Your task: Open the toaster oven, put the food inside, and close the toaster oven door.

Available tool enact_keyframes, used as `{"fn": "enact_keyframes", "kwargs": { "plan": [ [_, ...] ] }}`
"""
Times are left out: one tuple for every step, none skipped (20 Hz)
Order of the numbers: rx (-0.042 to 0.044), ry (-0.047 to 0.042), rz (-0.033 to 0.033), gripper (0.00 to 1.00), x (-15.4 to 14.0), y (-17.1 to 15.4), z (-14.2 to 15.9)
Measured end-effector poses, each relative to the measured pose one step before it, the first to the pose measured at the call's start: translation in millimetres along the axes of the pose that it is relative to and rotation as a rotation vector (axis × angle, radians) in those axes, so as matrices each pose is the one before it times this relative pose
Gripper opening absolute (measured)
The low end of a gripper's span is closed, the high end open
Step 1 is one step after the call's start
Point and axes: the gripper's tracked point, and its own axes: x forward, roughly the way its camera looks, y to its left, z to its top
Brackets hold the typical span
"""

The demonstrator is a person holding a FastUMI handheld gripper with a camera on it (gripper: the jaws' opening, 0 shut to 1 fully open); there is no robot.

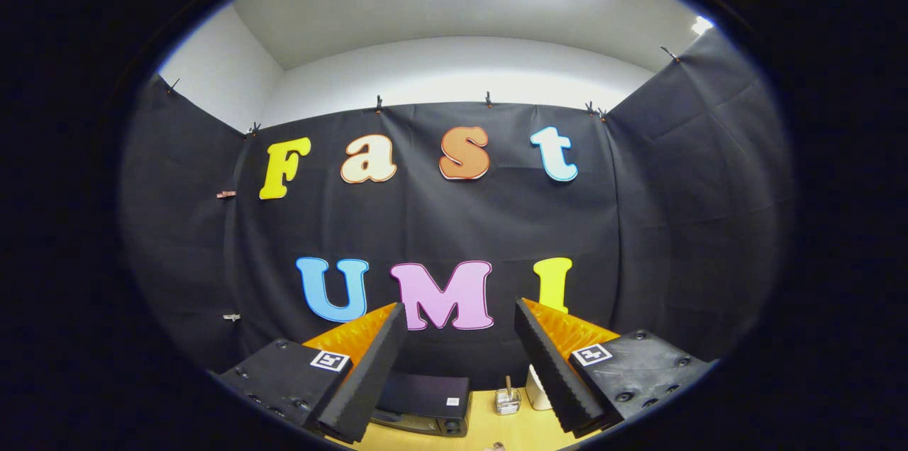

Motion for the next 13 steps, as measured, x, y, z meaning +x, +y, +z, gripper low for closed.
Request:
{"fn": "enact_keyframes", "kwargs": {
  "plan": [
    [0.00301,0.00365,-0.00367,0.97,-0.54,-1.48,0.8],
    [0.0035,0.00043,-0.00589,0.97,-0.46,-1.25,0.63],
    [0.00336,0.00088,-0.0036,0.97,-0.23,-0.41,0.73],
    [0.00063,-0.00063,-0.00026,0.97,-1.2,0.45,0.62],
    [-0.00101,-0.00083,0.00001,0.97,1.06,-1.54,0.56],
    [-0.003,-0.00068,0.0007,0.97,-0.77,-0.01,-0.18],
    [-0.00159,-0.00199,0.0017,0.97,0.62,-0.87,1.64],
    [-0.00069,-0.00669,0.00365,0.97,0.54,1.29,0.71],
    [0.00048,-0.00421,0.00526,0.97,1.45,2.46,1.28],
    [-0.00187,-0.00037,0.00613,0.97,-0.06,1.57,-0.01],
    [-0.00493,0.00249,0.00205,0.97,0.32,-0.2,-1.61],
    [-0.00706,0.00216,0.00047,0.97,0.28,-0.19,-0.92],
    [-0.00399,0.00308,0.00106,0.97,-0.63,-0.73,0.3]
  ]
}}
